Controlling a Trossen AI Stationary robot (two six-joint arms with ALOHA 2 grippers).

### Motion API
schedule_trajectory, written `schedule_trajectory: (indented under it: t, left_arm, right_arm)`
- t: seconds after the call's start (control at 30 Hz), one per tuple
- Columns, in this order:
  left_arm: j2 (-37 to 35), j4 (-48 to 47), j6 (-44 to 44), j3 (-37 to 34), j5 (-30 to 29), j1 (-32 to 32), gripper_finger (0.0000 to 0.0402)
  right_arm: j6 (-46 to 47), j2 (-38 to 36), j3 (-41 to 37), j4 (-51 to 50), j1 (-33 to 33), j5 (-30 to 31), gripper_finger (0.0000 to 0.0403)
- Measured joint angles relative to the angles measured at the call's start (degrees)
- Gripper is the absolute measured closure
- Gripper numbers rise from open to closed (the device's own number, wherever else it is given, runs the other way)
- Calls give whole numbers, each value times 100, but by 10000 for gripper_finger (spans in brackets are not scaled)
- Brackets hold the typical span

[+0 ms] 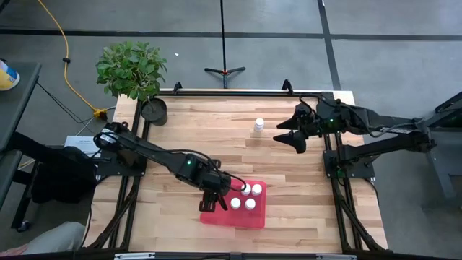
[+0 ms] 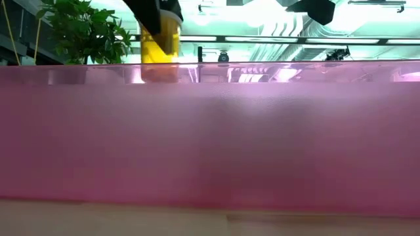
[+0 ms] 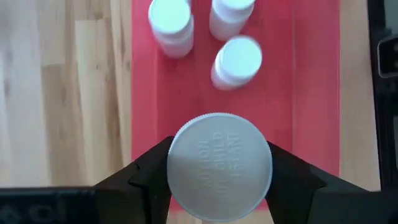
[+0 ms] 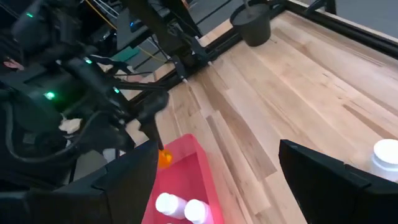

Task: Pick and place pill bottles into a basket
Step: Put the orange pill bottle into the red bin, then put the white pill bottle into the red bin

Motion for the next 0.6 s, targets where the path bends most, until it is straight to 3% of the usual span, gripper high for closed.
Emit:
schedule_trajectory:
  t: [0.33, 0.6]
  left_arm:
    - [-2, 1066, 3, -792, -370, 130, 131]
    - [0, 1770, -101, -1315, -40, 464, 194]
  right_arm:
    - [147, 45, 0, 46, 300, 261, 80]
    - [159, 45, 0, 125, 407, 364, 80]
